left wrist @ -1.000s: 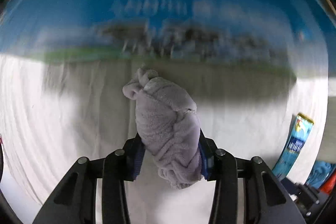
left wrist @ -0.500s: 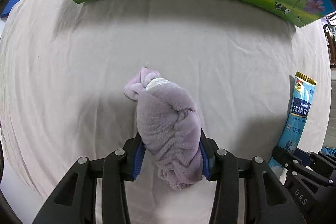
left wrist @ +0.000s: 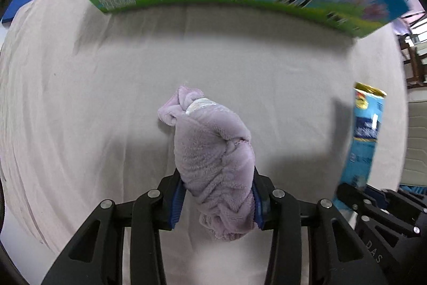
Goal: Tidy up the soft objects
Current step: 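Lower towel and drink tube into the box and open both tools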
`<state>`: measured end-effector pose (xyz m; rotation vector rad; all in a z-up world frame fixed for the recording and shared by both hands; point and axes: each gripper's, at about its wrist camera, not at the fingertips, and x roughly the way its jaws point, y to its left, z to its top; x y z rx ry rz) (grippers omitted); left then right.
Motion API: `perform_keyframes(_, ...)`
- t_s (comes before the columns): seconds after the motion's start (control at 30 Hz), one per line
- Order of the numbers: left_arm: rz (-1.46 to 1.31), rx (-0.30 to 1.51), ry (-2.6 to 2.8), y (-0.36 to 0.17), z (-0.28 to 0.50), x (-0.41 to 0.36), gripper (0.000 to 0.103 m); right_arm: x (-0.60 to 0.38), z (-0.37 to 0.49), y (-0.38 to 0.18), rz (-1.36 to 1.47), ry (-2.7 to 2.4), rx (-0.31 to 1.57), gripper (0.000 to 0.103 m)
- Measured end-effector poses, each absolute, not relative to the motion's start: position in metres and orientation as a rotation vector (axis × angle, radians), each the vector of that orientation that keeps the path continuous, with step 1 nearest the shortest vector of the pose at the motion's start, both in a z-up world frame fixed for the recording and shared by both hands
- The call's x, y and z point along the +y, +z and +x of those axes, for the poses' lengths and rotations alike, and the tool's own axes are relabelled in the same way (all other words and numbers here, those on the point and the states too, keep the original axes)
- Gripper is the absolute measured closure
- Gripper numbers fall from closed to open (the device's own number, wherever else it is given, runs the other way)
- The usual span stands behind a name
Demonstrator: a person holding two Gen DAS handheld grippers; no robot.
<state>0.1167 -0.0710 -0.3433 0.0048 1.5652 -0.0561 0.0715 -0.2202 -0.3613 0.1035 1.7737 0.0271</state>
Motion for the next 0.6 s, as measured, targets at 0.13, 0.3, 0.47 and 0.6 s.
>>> perform_keyframes(0.13,-0.051,1.490,-0.112,-0.289,0.115,-0.070,0.065,-0.214,0.077,-0.315,0.152,0.094,1.694,0.088)
perform_keyframes(0.3,-0.107,1.375,-0.158,-0.216,0.139,-0.064,0.065,-0.212,0.104,-0.238,0.214,0.162,1.545,0.088)
perform_keyframes(0.47,-0.140,1.293,-0.171,-0.170,0.187,-0.047,0.065,-0.217,0.146,-0.178,0.261,0.195,1.423,0.088)
perform_keyframes(0.6,-0.151,1.291,-0.145,-0.167,0.242,-0.034,0.065,-0.215,0.188,-0.159,0.297,0.174,1.362,0.088)
